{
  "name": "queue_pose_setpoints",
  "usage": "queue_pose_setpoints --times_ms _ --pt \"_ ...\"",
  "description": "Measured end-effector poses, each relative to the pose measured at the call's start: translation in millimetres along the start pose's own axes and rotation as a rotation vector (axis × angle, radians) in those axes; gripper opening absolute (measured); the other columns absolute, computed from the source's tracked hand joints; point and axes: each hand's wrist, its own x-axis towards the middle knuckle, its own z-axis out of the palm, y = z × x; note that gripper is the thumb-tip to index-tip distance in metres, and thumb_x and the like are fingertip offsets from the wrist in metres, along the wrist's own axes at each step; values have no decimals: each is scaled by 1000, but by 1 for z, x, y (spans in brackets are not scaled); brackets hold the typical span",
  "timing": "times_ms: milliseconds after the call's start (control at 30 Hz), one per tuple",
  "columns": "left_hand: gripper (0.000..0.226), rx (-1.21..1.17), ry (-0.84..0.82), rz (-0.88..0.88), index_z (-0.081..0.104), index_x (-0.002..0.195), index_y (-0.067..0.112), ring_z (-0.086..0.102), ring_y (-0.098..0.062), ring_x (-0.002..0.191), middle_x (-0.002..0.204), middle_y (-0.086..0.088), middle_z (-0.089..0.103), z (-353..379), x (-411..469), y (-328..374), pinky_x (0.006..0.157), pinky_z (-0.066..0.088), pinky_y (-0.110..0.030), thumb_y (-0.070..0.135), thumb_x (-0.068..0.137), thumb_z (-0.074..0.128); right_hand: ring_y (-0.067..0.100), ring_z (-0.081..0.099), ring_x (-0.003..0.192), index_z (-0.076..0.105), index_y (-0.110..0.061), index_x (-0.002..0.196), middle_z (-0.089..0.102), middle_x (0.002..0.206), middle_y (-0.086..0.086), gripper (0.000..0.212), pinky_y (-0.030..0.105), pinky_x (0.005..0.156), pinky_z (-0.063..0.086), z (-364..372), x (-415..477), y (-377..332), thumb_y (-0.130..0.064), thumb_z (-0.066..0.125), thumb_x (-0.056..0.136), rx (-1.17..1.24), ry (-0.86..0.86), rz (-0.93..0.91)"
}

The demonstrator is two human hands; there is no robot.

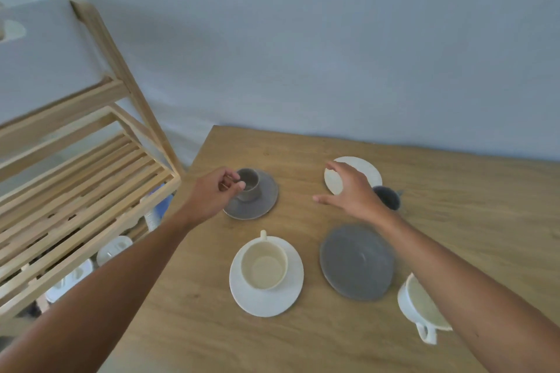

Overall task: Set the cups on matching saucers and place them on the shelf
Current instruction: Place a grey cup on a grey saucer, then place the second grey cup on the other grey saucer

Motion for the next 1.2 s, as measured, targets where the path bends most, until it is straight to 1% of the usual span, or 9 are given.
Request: queue_pose_setpoints --times_ms 100,200,367,500,567,767,867,1033,1200 --pt "13 -10 -36 41 66 93 21 60 -7 72 85 -1 71 24 5 23 66 46 -14 29 84 72 18 36 139 41 -24 145 45 149 -5 93 33 111 29 -24 -17 22 -48 85 67 -20 52 34" --pt "15 63 -93 101 66 94 20 60 -6 70 80 4 68 54 5 42 64 44 -7 28 84 72 13 46 124 43 -23 144 45 148 -2 93 26 102 32 -42 -32 44 -47 86 66 -26 82 59" --pt "31 104 -429 63 62 111 22 67 -12 81 89 6 67 101 -1 64 75 51 -25 39 86 68 20 38 137 41 -18 146 44 148 1 98 28 105 31 -58 -48 75 -46 87 65 -21 111 105" --pt "39 183 -614 53 59 119 22 61 -6 84 98 7 66 132 -5 74 78 47 -21 43 87 66 22 44 128 45 -17 139 50 139 3 93 31 96 37 -57 -57 92 -43 90 62 -30 91 131" --pt "41 223 -659 41 59 120 21 59 -8 89 100 6 65 143 -5 74 81 46 -22 43 87 66 23 42 131 44 -18 138 50 140 2 96 34 99 39 -55 -58 99 -49 89 59 -68 68 134" --pt "33 316 -693 16 65 109 18 59 -12 90 98 2 67 166 -4 70 83 47 -24 32 81 76 27 44 127 53 -25 131 58 133 -3 86 41 96 42 -54 -48 107 -57 86 58 -194 43 125" --pt "28 324 -675 13 67 103 18 60 -13 88 92 4 67 169 -5 67 85 50 -29 28 80 77 25 46 123 56 -29 129 60 127 -3 82 42 95 43 -54 -46 109 -58 86 57 -187 36 118" --pt "32 285 -669 -6 68 106 14 58 -9 86 93 5 66 168 -5 67 76 45 -19 27 80 78 22 50 114 59 -31 121 61 119 -7 79 43 92 46 -56 -58 103 -59 86 53 -98 69 65" --pt "27 242 -684 -27 69 101 17 61 -13 91 98 2 69 168 -4 64 80 47 -25 29 78 79 14 50 111 56 -37 121 60 118 -15 78 42 94 45 -51 -88 80 -61 84 53 -69 -13 -54"
